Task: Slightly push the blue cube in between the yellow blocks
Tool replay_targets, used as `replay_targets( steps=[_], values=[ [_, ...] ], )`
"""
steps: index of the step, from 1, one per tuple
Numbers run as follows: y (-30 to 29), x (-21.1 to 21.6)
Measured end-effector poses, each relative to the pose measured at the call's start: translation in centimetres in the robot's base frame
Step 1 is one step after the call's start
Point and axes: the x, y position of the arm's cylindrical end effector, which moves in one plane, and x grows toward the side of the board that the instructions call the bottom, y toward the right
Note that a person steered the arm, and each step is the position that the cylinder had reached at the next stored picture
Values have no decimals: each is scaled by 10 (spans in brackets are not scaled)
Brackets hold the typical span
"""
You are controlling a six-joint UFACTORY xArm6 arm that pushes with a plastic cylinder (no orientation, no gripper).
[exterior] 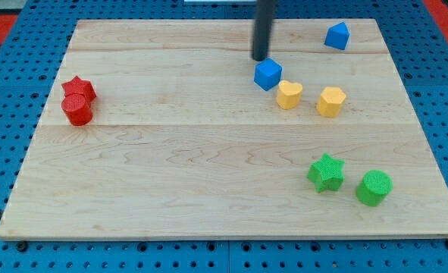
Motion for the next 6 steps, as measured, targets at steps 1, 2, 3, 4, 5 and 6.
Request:
replay_targets(
  steps=[1,2,3,4,5,6],
  values=[
    [0,46],
    [61,52],
    [25,28],
    [86,27],
    [99,63],
    [124,46]
  ],
)
